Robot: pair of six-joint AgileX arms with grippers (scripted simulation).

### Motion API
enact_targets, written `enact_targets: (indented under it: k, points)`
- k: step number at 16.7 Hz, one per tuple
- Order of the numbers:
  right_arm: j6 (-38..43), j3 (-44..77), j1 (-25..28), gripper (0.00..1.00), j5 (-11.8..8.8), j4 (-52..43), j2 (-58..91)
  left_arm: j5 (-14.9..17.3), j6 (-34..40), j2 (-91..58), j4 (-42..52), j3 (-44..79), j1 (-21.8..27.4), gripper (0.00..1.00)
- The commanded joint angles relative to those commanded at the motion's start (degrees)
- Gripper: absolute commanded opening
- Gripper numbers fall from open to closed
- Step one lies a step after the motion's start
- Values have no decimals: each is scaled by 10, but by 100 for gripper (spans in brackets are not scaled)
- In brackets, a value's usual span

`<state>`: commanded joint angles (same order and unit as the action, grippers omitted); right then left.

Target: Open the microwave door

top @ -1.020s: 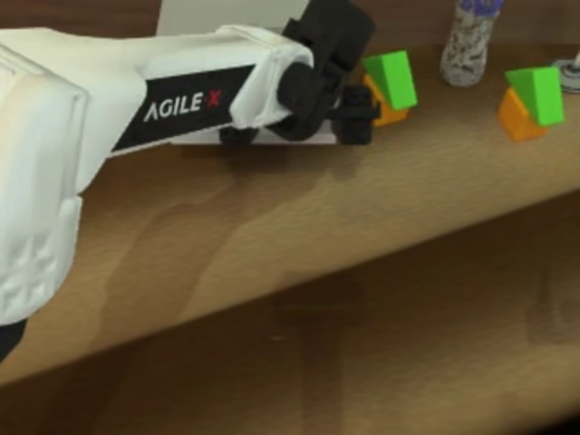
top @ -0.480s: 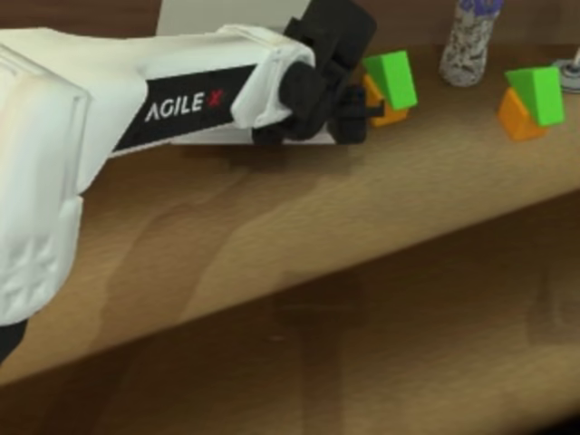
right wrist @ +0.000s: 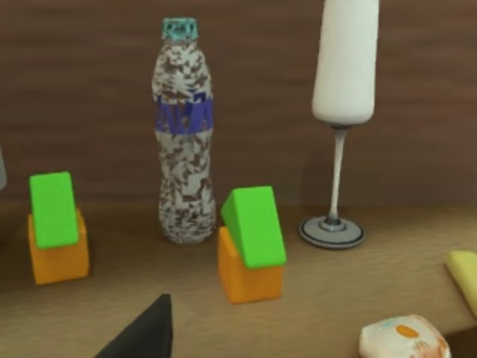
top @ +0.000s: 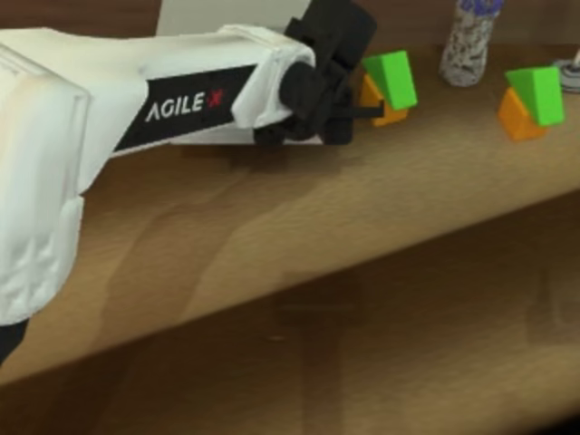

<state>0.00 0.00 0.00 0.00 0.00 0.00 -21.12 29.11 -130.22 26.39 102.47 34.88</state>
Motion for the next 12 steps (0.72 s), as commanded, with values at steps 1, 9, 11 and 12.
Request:
enact_targets:
  k: [1, 9, 11, 12]
  points:
    - [0, 0, 0, 100, 0, 0, 0, 0, 0, 0, 0, 0, 0, 0]
    - [0, 0, 0, 100, 0, 0, 0, -11, 16, 49, -25, -80, 20, 0]
    - [0, 0, 0, 100, 0, 0, 0, -12, 17, 51, -26, -84, 19, 0]
    - [0, 0, 0, 100, 0, 0, 0, -12, 17, 51, -26, -84, 19, 0]
